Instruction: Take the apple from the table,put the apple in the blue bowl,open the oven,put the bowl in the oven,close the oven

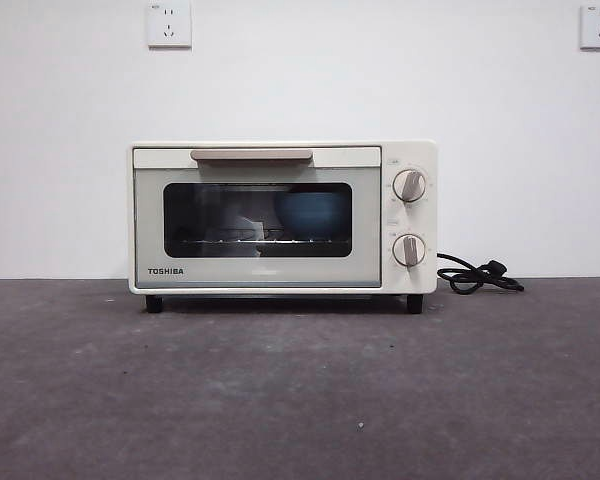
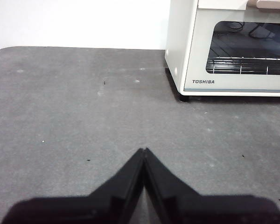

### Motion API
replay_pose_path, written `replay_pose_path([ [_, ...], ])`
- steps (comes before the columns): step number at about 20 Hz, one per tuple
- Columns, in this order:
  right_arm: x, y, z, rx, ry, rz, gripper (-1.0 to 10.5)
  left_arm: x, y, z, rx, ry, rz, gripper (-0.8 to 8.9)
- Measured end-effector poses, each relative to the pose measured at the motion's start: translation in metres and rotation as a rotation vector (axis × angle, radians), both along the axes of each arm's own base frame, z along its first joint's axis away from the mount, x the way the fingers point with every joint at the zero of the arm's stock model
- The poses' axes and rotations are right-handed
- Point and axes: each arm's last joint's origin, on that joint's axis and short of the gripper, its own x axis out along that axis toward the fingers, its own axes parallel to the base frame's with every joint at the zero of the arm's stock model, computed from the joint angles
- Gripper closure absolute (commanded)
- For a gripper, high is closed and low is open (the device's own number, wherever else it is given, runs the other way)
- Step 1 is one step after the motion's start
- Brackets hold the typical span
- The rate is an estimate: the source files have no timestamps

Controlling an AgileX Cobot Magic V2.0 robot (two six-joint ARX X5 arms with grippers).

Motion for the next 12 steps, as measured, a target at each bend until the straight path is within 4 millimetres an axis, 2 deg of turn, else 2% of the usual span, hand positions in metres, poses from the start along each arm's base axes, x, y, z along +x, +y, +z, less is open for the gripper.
replay_pose_path([
  [4,-0.002,-0.007,0.003,-0.051,-0.054,-0.060,9.5,0.000,0.000,0.000,0.000,-0.001,0.000,8.17],
  [8,-0.005,-0.023,0.000,-0.005,-0.239,-0.224,9.5,0.000,0.000,0.000,0.000,-0.002,0.000,8.17],
  [10,0.002,-0.027,-0.020,0.016,-0.320,-0.297,9.5,0.000,0.000,0.000,0.000,-0.003,0.000,8.17],
  [12,0.010,-0.029,-0.052,0.040,-0.373,-0.324,9.5,0.000,0.000,0.000,0.000,-0.003,0.000,8.17],
])
